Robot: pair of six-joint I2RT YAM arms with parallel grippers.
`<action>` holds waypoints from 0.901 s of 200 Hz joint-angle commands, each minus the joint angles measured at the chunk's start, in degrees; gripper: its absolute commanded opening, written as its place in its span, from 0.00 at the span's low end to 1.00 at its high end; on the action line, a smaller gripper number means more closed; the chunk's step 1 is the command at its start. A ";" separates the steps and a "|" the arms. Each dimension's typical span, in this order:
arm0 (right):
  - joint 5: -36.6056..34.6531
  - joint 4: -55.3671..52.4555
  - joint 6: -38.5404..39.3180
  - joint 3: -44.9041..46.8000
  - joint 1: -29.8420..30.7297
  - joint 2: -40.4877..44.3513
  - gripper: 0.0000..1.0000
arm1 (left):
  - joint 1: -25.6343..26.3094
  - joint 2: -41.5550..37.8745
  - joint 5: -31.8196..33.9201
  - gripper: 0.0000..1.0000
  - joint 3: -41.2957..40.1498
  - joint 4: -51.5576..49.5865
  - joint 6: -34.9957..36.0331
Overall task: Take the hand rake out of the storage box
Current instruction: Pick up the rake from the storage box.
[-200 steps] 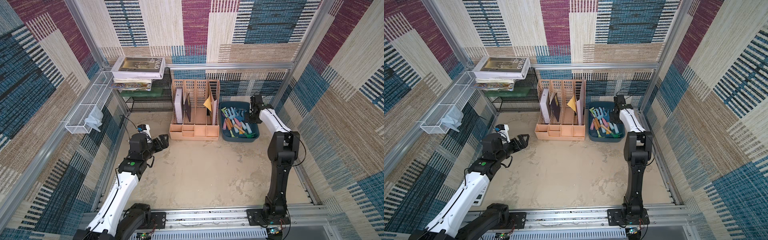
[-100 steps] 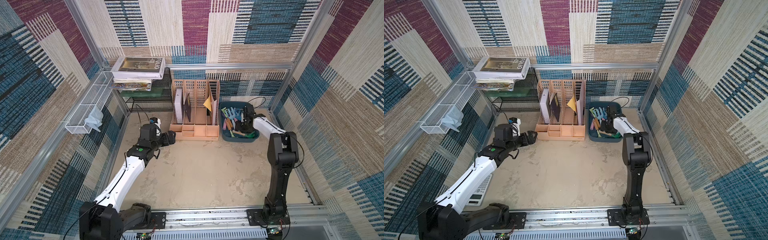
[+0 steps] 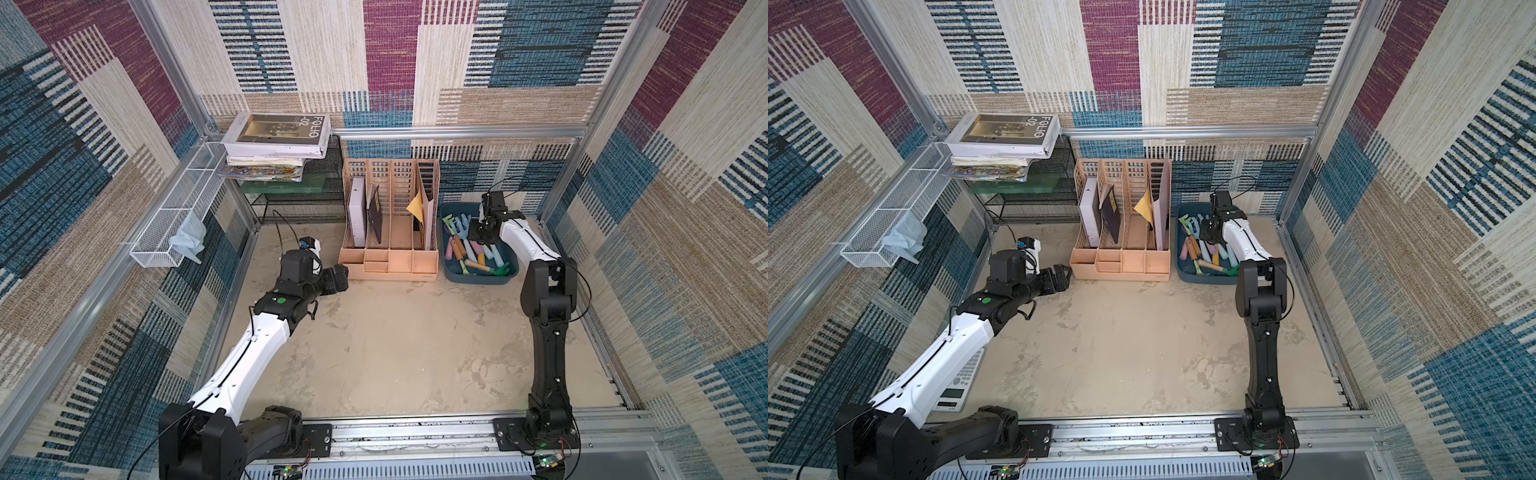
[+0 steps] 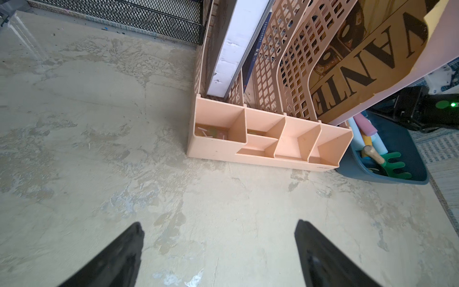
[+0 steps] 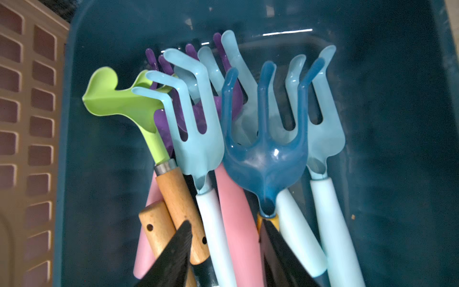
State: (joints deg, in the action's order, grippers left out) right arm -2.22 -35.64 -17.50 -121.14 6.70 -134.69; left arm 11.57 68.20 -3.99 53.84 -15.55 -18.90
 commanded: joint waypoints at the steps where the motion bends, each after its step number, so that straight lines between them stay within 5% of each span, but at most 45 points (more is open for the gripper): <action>1: 2.48 -2.96 0.12 -0.69 1.23 -0.79 0.45 | -0.06 0.14 1.17 0.96 0.21 0.08 0.88; 130: 9.84 0.00 0.95 0.57 3.56 -5.27 0.34 | -0.06 3.41 1.87 0.95 1.75 -1.30 0.71; 180: 6.14 -0.86 0.70 3.28 5.43 -2.55 0.32 | -0.05 3.91 1.92 0.96 1.95 -1.40 0.71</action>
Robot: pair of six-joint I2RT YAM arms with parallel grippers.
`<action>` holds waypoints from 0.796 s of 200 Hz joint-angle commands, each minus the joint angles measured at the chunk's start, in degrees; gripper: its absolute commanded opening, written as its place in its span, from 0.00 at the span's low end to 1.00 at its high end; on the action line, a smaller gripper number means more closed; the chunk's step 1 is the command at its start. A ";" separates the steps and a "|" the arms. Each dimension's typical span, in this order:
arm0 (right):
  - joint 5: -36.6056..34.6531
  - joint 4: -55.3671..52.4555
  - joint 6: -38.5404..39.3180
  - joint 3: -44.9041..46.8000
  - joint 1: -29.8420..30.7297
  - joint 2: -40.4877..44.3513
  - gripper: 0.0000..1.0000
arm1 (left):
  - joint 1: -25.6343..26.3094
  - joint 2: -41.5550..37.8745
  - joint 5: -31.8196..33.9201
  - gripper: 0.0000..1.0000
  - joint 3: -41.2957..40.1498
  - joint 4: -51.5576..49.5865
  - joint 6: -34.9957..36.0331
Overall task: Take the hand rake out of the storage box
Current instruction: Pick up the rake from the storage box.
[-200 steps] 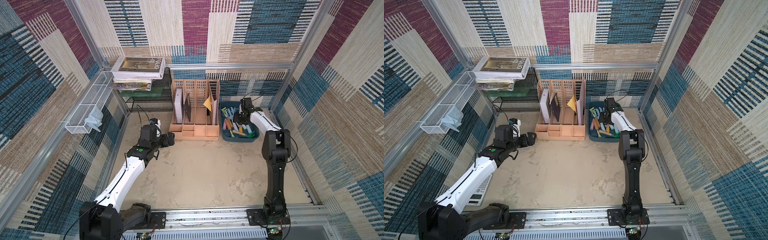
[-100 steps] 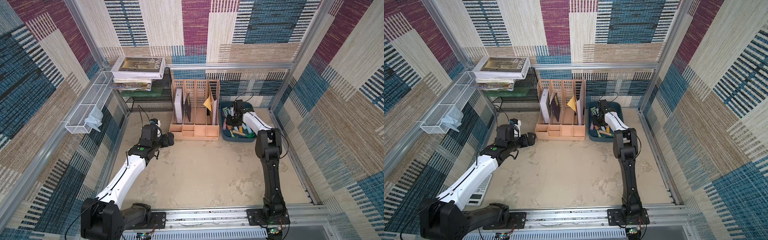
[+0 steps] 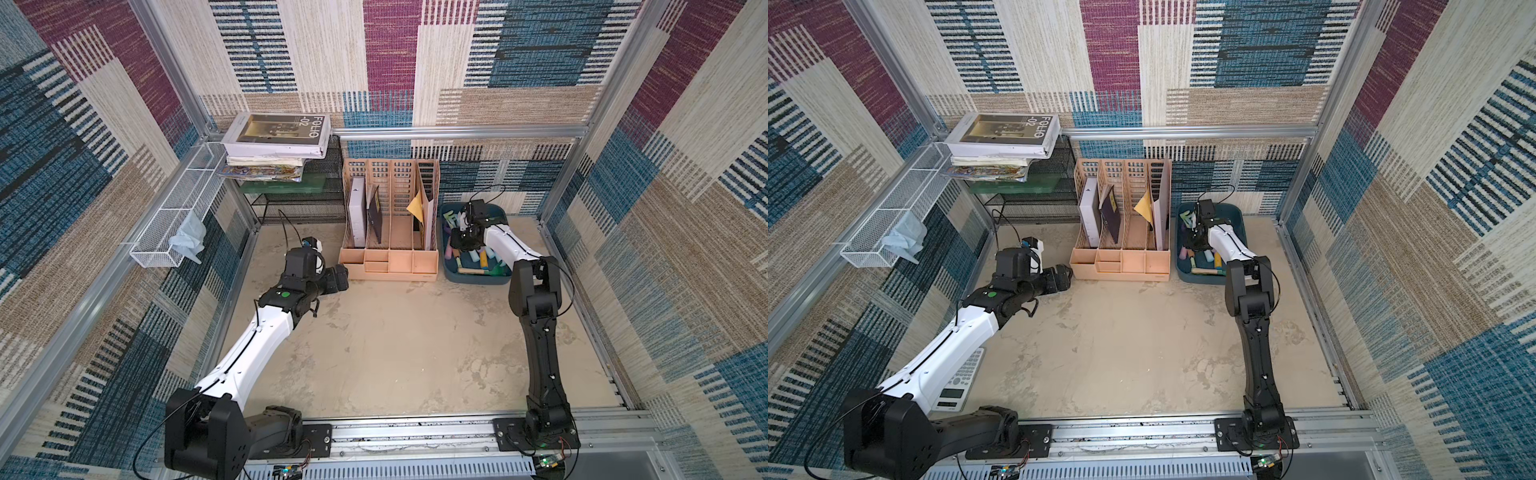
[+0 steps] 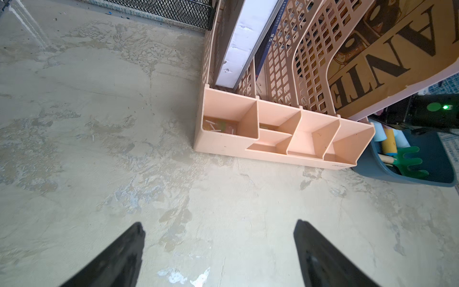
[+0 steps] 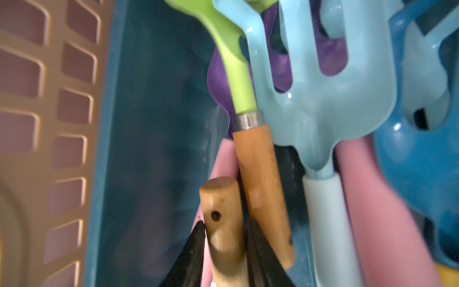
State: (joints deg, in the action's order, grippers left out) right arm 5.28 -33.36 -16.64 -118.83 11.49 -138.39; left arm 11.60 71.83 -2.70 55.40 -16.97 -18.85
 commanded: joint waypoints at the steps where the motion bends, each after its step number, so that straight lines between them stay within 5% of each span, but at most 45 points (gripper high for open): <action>1: -1.43 -3.08 -0.10 1.01 0.64 1.21 0.32 | -0.08 0.31 0.57 0.96 0.41 0.06 0.66; 55: -0.96 -2.36 -0.47 -1.01 -1.94 2.63 0.35 | -0.06 1.15 0.25 0.95 0.67 -0.25 0.49; 159: 4.93 -4.20 1.00 -13.08 -4.02 -8.51 0.35 | -0.07 2.62 0.63 0.95 1.47 -1.03 0.68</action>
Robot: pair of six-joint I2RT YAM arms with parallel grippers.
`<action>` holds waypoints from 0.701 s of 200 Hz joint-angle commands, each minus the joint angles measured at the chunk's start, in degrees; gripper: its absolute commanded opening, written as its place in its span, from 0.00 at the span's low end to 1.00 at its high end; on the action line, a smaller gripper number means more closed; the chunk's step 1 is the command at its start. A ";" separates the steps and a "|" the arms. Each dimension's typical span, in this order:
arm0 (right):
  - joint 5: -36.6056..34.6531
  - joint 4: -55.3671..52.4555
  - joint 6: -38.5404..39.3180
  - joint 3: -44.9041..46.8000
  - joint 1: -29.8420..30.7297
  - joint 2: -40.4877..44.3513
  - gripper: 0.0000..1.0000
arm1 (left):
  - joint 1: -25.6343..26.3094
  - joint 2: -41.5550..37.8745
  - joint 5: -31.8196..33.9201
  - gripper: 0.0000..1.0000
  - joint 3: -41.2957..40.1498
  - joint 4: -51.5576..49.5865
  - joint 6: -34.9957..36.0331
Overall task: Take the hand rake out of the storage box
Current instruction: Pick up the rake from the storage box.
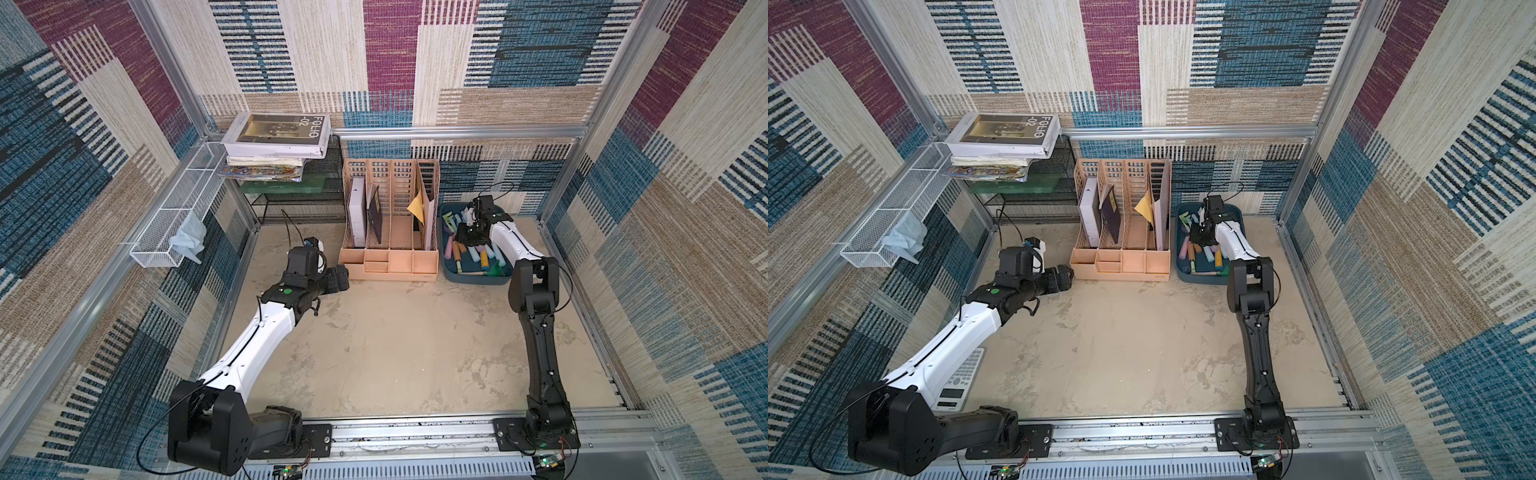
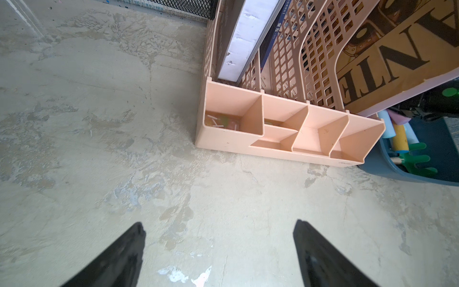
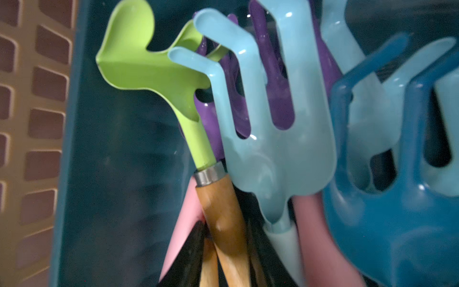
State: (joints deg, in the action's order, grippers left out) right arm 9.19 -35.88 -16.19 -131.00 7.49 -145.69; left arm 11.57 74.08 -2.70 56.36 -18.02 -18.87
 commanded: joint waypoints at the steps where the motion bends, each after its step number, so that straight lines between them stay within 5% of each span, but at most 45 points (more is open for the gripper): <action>1: 1.01 -1.71 0.54 -0.96 -0.02 -1.28 0.35 | -0.05 0.37 0.65 0.95 0.55 0.01 0.69; 57: 5.42 -2.23 1.09 -2.60 -0.30 -3.69 0.37 | -0.05 1.19 0.75 0.94 1.18 -0.61 0.74; 101: 7.10 -2.53 0.28 -2.29 -0.48 -0.86 0.16 | -0.05 1.06 0.88 0.94 1.38 -0.91 0.68; 140: 4.95 -2.71 0.21 -1.37 0.69 5.83 0.13 | -0.05 0.98 0.68 0.93 1.73 -1.57 0.50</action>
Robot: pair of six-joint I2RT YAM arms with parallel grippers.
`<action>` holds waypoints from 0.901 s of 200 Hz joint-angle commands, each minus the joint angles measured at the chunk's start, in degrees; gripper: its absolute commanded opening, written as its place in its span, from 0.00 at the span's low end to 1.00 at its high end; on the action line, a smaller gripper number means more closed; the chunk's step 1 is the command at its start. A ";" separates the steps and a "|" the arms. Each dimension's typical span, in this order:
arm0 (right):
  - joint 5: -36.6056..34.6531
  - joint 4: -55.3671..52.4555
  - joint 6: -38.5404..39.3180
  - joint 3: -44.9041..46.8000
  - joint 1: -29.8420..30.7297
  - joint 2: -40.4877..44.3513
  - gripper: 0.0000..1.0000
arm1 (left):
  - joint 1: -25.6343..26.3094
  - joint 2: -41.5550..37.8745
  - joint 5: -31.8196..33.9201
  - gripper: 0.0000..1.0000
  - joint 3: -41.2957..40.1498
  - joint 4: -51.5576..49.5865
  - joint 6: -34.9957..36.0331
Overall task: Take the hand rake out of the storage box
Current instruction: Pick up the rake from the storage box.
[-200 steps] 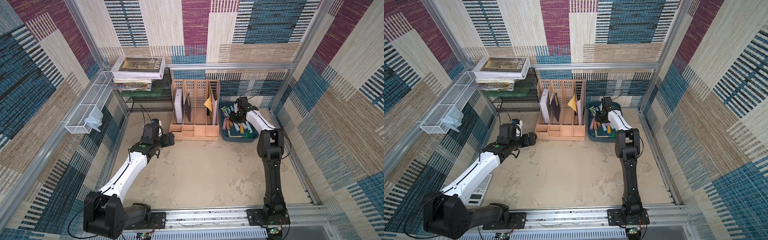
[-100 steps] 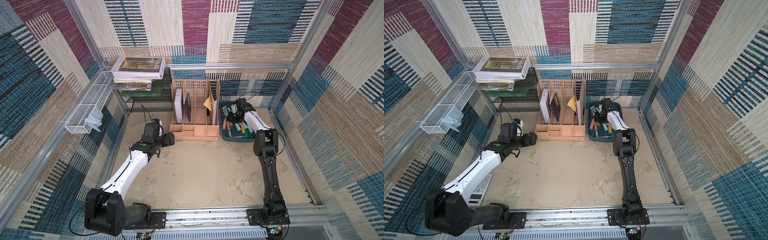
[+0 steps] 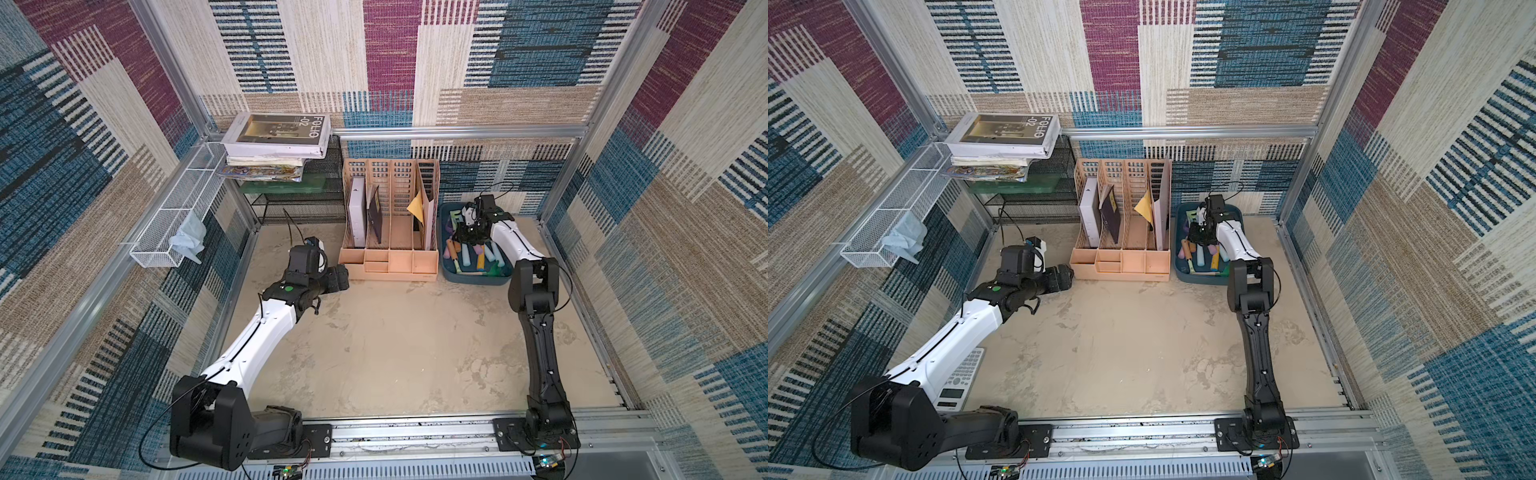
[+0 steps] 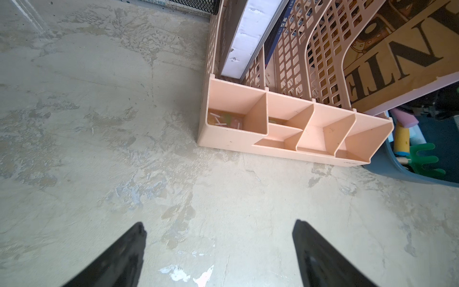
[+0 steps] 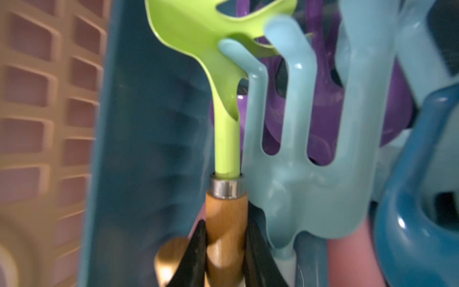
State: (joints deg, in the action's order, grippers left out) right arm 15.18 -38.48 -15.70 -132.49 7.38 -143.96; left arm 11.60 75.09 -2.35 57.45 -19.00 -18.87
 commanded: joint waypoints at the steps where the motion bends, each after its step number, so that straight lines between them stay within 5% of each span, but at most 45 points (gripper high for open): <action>1: -1.12 -0.06 -0.24 0.16 0.89 4.29 0.13 | -0.08 -0.07 0.33 0.93 0.64 -0.64 0.46; 35: -0.43 0.45 0.17 2.17 1.41 8.31 0.13 | 0.00 -1.19 0.24 0.93 0.13 -1.01 0.15; 60: -1.53 -0.85 -0.44 5.89 2.45 11.88 0.03 | -0.08 -2.85 0.37 0.93 -0.91 -1.21 -0.14; 142: -21.92 12.78 -13.51 58.73 18.67 57.45 0.00 | 0.00 -7.09 -4.64 0.89 -3.46 -0.40 -3.86; 180: -35.43 9.62 -22.18 71.54 35.30 68.46 0.00 | 0.77 -11.07 -6.05 0.83 -6.58 -1.00 -7.09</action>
State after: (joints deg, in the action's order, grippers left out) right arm -8.91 -28.42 -30.13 -65.69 34.81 -78.52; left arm 11.81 66.13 -6.59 52.38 -20.43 -23.18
